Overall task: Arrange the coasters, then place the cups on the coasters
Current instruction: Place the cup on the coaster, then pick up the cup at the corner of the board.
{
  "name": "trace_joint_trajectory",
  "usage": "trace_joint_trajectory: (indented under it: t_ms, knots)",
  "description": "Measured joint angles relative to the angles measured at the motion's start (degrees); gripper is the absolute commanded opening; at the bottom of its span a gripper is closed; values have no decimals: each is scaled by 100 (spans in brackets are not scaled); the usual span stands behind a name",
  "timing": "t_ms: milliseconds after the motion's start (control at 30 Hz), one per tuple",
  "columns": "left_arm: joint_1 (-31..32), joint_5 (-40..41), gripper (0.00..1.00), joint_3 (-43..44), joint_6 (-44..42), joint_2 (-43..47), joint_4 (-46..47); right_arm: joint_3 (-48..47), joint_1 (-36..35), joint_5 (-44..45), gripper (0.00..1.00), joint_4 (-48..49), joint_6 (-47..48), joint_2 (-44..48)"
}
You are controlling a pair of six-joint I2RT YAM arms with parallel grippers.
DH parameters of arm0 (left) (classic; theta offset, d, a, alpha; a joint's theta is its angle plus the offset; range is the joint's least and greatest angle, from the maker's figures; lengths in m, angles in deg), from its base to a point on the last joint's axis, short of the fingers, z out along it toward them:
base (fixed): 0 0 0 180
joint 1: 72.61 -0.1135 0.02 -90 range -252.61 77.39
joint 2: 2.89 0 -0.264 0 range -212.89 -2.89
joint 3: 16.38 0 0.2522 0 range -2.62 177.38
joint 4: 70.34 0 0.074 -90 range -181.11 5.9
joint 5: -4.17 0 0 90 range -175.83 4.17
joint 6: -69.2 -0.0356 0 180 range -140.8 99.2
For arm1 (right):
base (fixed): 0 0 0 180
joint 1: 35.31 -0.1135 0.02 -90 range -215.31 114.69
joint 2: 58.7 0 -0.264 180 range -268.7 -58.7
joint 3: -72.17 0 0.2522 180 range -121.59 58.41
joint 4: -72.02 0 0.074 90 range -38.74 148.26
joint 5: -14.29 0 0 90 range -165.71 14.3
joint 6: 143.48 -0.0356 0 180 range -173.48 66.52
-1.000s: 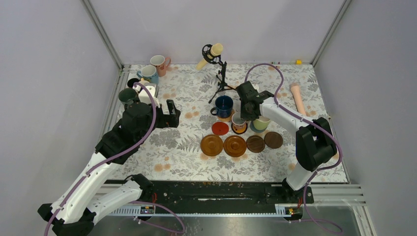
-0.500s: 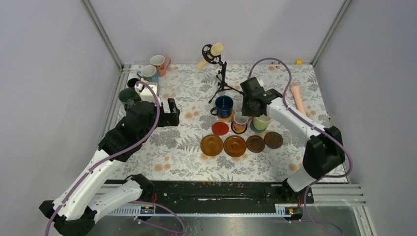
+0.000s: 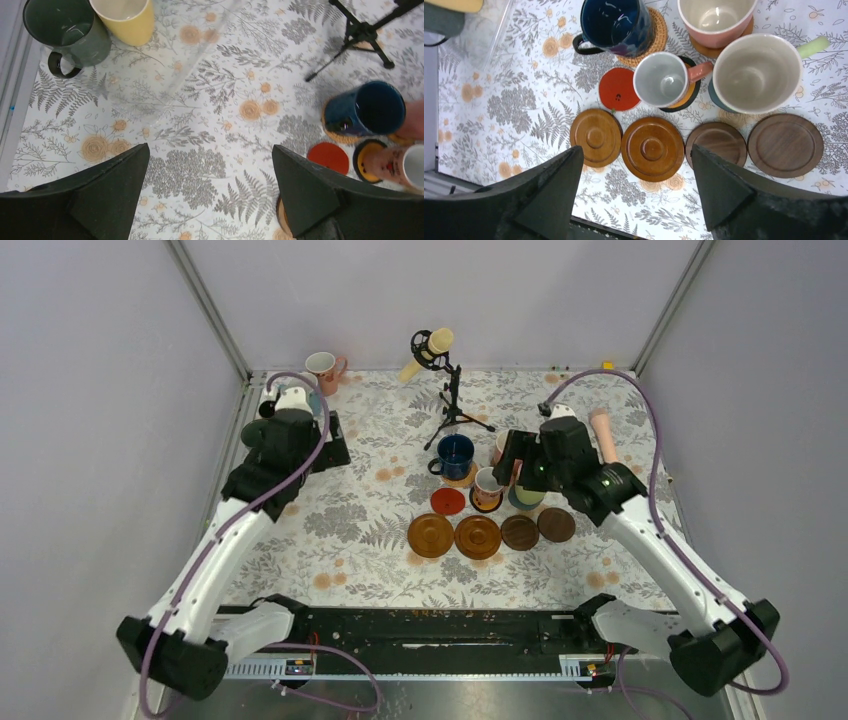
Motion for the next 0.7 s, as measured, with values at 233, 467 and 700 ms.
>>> trace_joint_trajectory:
  t_ms: [233, 467, 700]
  knots:
    - [-876, -404, 86, 1231, 74, -1469, 212, 603, 0, -267, 100, 66, -15, 748]
    - [-1582, -468, 77, 2979, 37, -3451, 682, 870, 0, -544, 99, 175, -11, 1040]
    - [-2052, -898, 67, 4363, -162, -5329, 841, 1025, 0, -741, 99, 367, -9, 1067]
